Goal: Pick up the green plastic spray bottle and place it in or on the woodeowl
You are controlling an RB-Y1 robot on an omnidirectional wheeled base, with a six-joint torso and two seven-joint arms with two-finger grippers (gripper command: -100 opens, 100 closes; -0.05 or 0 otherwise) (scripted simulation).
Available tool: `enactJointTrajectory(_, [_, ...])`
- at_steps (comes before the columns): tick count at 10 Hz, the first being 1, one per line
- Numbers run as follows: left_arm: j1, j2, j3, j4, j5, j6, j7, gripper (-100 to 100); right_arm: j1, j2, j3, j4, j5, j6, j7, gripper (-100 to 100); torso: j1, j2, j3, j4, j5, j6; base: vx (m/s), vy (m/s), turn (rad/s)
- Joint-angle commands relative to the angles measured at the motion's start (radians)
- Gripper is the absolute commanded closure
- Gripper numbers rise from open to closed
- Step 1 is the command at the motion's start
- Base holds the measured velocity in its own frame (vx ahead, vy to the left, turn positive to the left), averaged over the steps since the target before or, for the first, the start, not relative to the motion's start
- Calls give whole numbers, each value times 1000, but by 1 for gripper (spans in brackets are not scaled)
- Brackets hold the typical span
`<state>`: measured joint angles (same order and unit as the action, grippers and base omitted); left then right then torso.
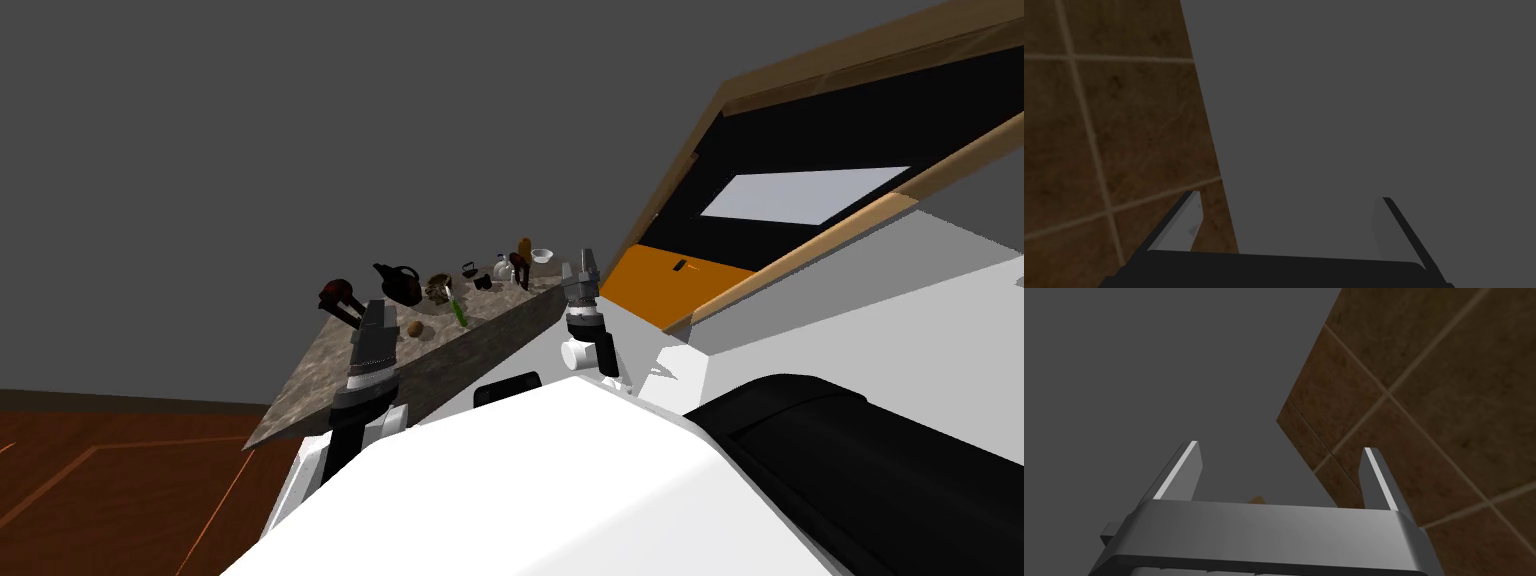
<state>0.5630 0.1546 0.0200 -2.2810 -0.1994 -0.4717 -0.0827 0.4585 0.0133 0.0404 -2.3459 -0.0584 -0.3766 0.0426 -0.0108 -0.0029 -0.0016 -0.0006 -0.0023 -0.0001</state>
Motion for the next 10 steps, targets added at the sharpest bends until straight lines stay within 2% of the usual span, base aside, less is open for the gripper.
enactJointTrajectory(1, [12,33,2,16,-32,30,-23,-100,0,0,0,0,0,0,0,0,0,0,0,0,0,0,40,-193,156])
enactJointTrajectory(2, [17,47,3,26,-49,45,-34,-100,0,0,0,0,0,0,0,0,-2,0,0,0,0,0,32,-192,89])
enactJointTrajectory(3, [27,72,4,46,-83,76,-57,-100,0,0,0,0,0,0,0,0,-2,0,0,0,-1,0,48,-223,130])
enactJointTrajectory(7, [47,118,10,86,-146,138,-97,-100,0,0,0,0,0,0,0,0,0,0,0,0,0,0,22,-183,87])
enactJointTrajectory(8, [56,143,15,106,-172,169,-114,-100,0,0,0,0,0,0,0,0,0,0,0,0,0,0,0,-194,105])
enactJointTrajectory(10, [65,168,22,124,-193,203,-128,-100,0,0,0,0,0,0,0,0,-2,0,0,0,-1,1,28,-170,35])
